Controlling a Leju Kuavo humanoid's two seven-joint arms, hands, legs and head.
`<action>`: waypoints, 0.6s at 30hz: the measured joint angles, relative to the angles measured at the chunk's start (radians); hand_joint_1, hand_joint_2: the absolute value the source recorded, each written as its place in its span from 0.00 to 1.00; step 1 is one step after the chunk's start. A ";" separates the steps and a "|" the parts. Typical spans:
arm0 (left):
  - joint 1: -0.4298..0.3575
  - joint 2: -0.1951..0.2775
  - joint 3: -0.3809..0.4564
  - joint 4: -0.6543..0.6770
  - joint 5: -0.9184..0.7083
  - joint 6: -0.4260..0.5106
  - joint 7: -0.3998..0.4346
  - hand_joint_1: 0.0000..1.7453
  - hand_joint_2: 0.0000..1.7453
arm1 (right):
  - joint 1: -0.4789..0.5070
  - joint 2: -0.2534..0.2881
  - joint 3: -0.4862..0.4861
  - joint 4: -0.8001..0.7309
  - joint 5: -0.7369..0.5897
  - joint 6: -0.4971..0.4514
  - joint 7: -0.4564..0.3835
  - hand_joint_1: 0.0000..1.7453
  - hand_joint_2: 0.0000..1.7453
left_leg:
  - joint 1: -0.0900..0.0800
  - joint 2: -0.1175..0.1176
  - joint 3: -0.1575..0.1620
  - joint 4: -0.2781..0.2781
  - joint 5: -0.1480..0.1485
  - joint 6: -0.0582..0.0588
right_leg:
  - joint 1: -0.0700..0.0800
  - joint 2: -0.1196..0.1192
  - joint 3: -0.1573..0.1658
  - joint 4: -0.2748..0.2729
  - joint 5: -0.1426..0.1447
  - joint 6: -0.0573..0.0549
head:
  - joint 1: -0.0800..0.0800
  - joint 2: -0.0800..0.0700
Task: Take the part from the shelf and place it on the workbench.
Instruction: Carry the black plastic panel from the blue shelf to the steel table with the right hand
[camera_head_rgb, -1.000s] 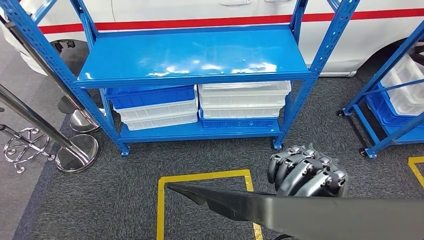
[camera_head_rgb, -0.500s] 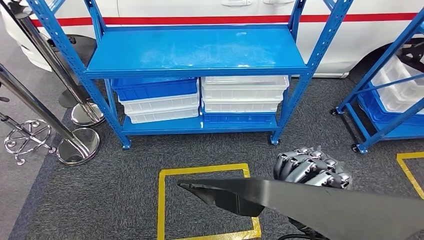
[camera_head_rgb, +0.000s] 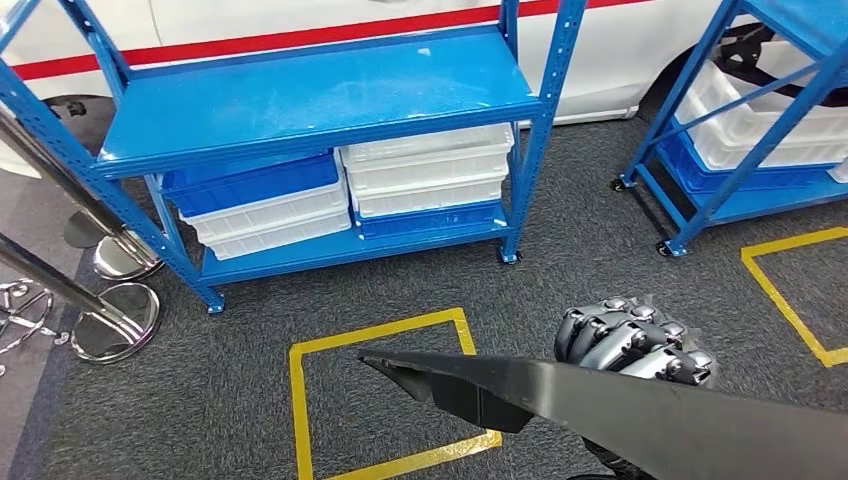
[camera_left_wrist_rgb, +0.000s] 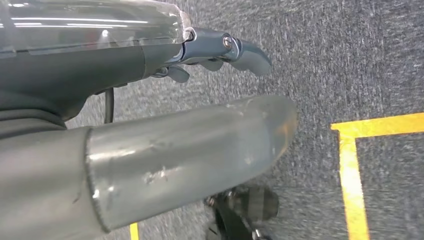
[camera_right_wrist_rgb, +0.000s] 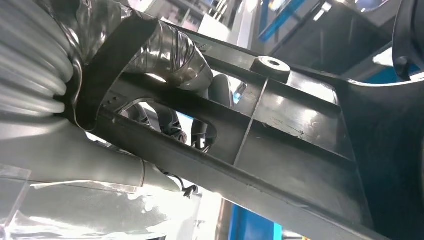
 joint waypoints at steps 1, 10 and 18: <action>0.002 0.002 0.000 0.000 -0.003 0.000 -0.001 0.00 0.00 | 0.001 0.001 0.000 0.000 0.001 -0.003 0.000 0.91 1.00 | 0.000 -0.006 -0.029 0.067 -0.026 0.001 | 0.003 0.012 -0.006 0.002 0.004 -0.003 | 0.000 0.000; 0.001 0.024 0.000 0.000 -0.023 -0.001 -0.007 0.00 0.00 | 0.006 0.016 0.000 -0.011 -0.006 -0.019 0.000 0.91 1.00 | -0.016 -0.084 0.107 -0.199 0.114 0.046 | 0.005 0.115 -0.034 0.014 0.027 0.018 | 0.000 0.000; -0.002 0.023 0.000 0.000 -0.050 0.006 -0.007 0.00 0.00 | 0.026 0.049 -0.018 -0.048 -0.051 0.039 -0.001 0.91 1.00 | -0.002 0.026 0.108 -0.236 0.135 0.054 | -0.015 0.014 -0.166 0.282 -0.105 0.070 | 0.001 0.000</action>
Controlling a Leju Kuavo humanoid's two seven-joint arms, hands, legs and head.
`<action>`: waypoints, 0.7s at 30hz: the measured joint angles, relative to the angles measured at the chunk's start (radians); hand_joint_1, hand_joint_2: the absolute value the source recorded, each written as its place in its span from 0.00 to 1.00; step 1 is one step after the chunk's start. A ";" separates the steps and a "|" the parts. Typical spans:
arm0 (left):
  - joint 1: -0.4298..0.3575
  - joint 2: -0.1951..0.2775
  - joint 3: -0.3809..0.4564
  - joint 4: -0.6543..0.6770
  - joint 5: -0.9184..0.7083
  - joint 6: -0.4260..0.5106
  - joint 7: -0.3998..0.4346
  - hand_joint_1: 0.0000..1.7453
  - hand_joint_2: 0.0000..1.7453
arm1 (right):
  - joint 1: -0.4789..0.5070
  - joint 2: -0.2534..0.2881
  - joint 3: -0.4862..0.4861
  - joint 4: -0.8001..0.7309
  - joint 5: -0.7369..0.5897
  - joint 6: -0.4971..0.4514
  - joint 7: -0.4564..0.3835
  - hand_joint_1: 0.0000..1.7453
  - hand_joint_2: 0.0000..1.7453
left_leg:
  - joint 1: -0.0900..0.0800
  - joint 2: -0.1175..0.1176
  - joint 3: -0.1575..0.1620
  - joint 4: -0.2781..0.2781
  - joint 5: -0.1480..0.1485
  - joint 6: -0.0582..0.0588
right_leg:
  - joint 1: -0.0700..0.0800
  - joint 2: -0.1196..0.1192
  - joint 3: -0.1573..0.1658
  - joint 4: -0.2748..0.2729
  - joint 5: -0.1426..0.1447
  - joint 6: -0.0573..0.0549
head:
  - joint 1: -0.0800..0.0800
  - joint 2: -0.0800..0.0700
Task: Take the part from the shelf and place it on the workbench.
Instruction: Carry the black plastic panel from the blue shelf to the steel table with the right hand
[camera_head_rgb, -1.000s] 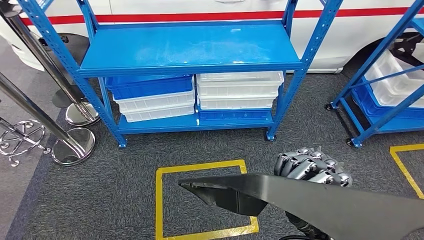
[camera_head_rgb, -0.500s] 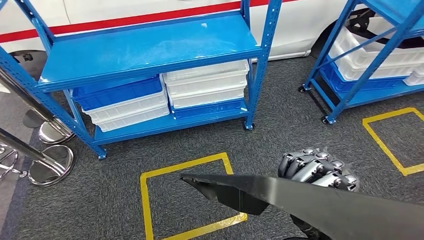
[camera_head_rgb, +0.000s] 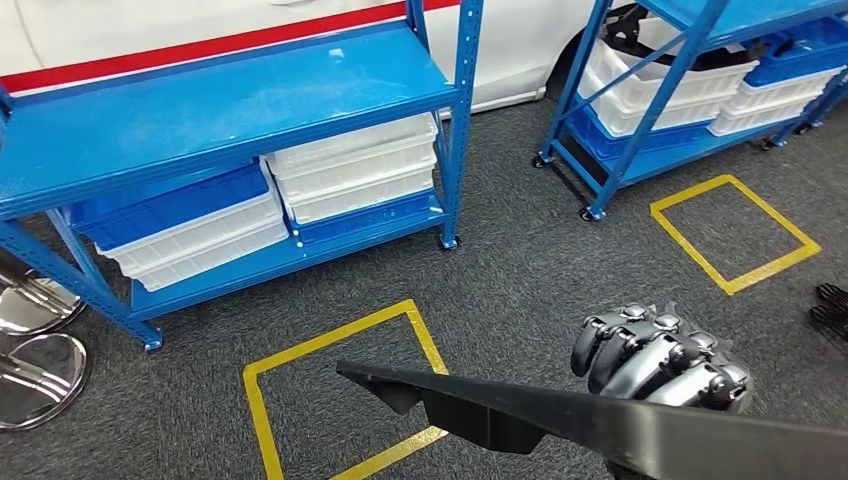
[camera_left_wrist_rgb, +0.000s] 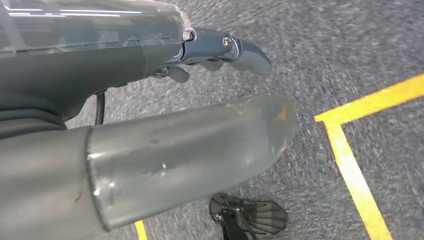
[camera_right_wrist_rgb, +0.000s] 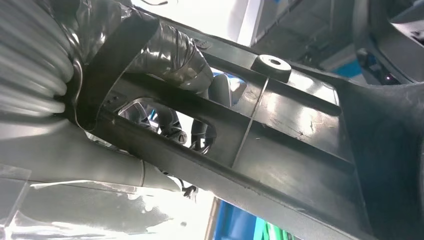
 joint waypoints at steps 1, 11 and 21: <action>-0.001 0.000 0.000 0.000 -0.003 0.001 0.000 0.00 0.00 | 0.005 0.008 -0.007 -0.004 -0.010 0.014 0.000 0.91 1.00 | 0.001 0.013 -0.001 0.003 -0.002 -0.003 | -0.005 -0.004 0.010 -0.013 0.016 0.006 | 0.000 0.000; -0.015 -0.010 0.000 0.000 -0.004 0.014 0.015 0.00 0.00 | 0.051 0.096 -0.041 -0.016 -0.119 0.182 0.001 0.91 1.00 | 0.009 0.041 -0.007 0.056 -0.056 -0.059 | -0.002 -0.026 0.144 -0.275 0.117 -0.045 | 0.000 0.000; -0.006 -0.034 0.007 0.000 -0.002 0.020 -0.006 0.00 0.00 | 0.073 0.097 0.126 0.065 -0.118 0.099 0.001 0.91 1.00 | 0.016 -0.109 -0.026 0.075 -0.035 -0.047 | 0.005 0.090 0.124 -0.257 0.126 -0.049 | 0.000 0.000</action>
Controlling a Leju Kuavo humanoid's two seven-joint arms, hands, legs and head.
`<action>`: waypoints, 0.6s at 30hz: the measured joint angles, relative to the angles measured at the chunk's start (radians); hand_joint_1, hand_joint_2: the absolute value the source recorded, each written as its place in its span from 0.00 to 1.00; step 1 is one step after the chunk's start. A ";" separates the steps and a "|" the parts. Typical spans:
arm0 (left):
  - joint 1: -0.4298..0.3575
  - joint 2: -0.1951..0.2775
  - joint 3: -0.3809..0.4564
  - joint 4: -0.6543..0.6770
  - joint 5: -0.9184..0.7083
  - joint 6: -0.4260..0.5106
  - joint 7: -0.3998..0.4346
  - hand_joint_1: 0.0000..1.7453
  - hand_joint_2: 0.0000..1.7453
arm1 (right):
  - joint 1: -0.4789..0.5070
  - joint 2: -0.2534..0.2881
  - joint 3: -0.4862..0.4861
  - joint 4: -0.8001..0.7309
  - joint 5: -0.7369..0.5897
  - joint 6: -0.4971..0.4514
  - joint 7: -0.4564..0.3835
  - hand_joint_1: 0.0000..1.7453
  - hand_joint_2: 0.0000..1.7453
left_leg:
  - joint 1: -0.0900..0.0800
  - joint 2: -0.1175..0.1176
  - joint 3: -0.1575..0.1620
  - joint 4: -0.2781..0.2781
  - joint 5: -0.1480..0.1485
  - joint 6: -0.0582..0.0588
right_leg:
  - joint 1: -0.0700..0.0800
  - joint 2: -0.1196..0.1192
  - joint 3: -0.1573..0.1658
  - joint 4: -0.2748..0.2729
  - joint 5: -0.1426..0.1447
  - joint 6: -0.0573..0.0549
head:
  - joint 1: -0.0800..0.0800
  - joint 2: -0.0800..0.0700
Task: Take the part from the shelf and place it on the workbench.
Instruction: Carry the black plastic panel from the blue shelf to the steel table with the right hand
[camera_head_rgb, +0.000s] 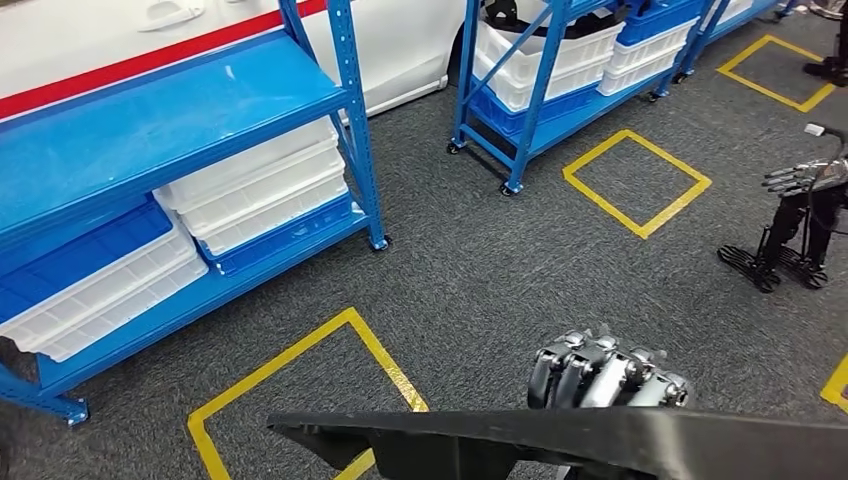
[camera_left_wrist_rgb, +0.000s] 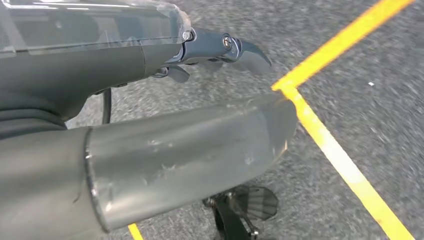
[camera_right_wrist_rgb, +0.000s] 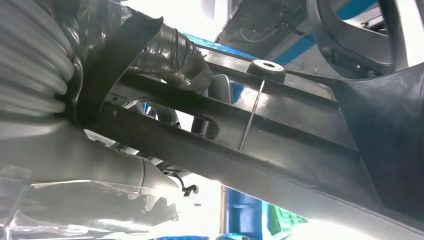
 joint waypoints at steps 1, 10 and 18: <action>0.000 -0.002 0.000 0.000 0.000 0.000 0.001 0.00 0.00 | 0.000 -0.003 0.012 0.006 0.000 -0.008 0.000 0.91 1.00 | 0.000 -0.015 0.008 -0.021 0.002 0.002 | -0.001 0.011 -0.005 0.001 0.003 0.007 | 0.000 0.000; 0.001 -0.017 0.002 0.000 -0.002 0.016 0.016 0.00 0.00 | 0.005 -0.037 0.047 0.025 -0.003 -0.043 0.000 0.91 1.00 | -0.010 0.100 0.009 -0.042 0.018 0.040 | -0.003 -0.089 -0.140 0.271 -0.130 0.053 | 0.001 0.000; -0.004 -0.033 0.009 0.000 -0.001 0.032 0.026 0.00 0.00 | 0.015 -0.058 0.052 0.014 -0.014 -0.060 0.000 0.91 1.00 | -0.020 0.183 0.023 -0.041 0.005 0.019 | 0.019 -0.159 0.025 -0.012 -0.023 0.015 | 0.001 0.000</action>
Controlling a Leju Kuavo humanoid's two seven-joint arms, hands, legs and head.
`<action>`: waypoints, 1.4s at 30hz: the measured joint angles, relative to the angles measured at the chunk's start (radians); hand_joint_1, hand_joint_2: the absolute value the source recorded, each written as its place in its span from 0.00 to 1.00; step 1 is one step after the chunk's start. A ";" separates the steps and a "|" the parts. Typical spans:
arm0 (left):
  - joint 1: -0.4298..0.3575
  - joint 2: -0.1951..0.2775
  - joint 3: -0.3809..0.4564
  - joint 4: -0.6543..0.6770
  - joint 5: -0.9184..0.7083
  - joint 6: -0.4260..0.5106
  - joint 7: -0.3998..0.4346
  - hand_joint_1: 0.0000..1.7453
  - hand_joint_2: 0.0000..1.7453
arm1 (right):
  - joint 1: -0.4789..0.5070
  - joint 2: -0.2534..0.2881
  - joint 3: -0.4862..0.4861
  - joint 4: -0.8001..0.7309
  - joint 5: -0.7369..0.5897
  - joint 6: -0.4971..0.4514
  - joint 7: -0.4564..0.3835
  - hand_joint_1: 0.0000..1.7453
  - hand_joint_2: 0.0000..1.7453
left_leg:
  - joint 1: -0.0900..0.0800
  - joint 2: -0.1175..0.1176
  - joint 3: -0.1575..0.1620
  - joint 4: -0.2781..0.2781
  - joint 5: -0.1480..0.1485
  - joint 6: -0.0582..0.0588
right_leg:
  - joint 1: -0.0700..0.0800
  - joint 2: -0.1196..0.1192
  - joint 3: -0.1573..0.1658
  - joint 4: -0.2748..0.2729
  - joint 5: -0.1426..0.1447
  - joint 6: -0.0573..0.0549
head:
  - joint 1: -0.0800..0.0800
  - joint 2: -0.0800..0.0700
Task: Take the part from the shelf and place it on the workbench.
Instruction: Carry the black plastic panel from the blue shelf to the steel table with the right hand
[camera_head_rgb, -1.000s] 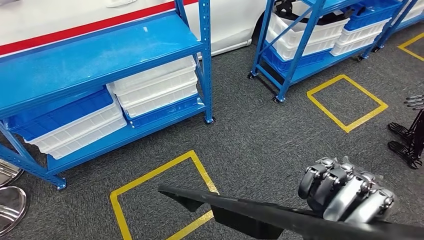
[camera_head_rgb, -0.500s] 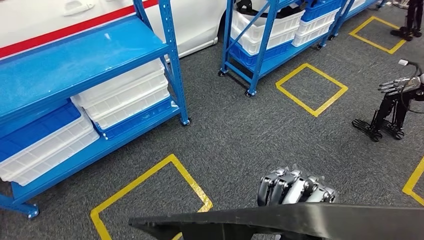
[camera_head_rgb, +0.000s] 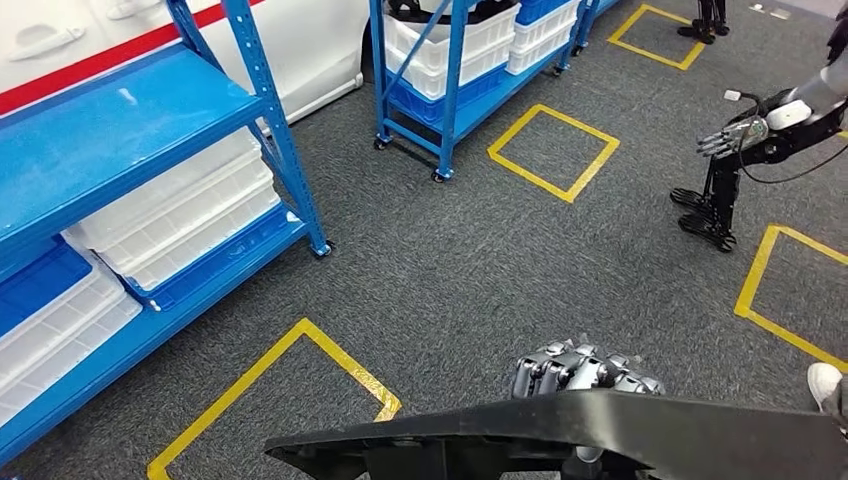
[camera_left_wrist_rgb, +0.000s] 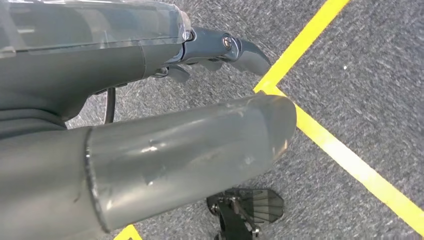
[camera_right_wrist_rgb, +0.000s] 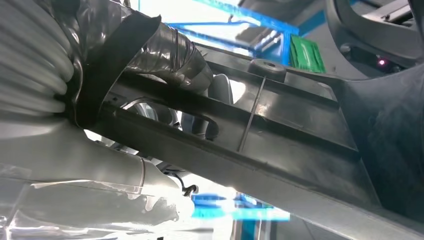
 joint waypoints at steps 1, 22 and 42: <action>-0.002 -0.003 0.001 0.000 0.000 0.000 0.000 0.00 0.00 | 0.000 -0.002 0.000 -0.001 -0.003 0.000 0.000 0.91 1.00 | -0.001 0.009 0.002 -0.002 -0.001 -0.004 | -0.001 0.011 -0.001 -0.002 0.002 -0.005 | 0.000 0.000; 0.001 -0.025 0.017 0.000 -0.011 0.044 -0.026 0.00 0.00 | -0.029 -0.010 -0.001 -0.007 -0.026 0.004 0.000 0.91 1.00 | 0.007 -0.108 -0.030 0.008 0.020 0.028 | -0.017 0.075 -0.127 0.221 -0.097 0.031 | 0.001 0.000; -0.003 -0.018 0.016 0.000 -0.027 0.047 -0.010 0.00 0.00 | -0.068 -0.005 0.005 -0.020 -0.025 -0.043 0.033 0.91 1.00 | 0.010 -0.123 -0.121 0.205 -0.045 -0.022 | -0.012 0.124 0.005 -0.012 0.012 -0.024 | 0.000 0.000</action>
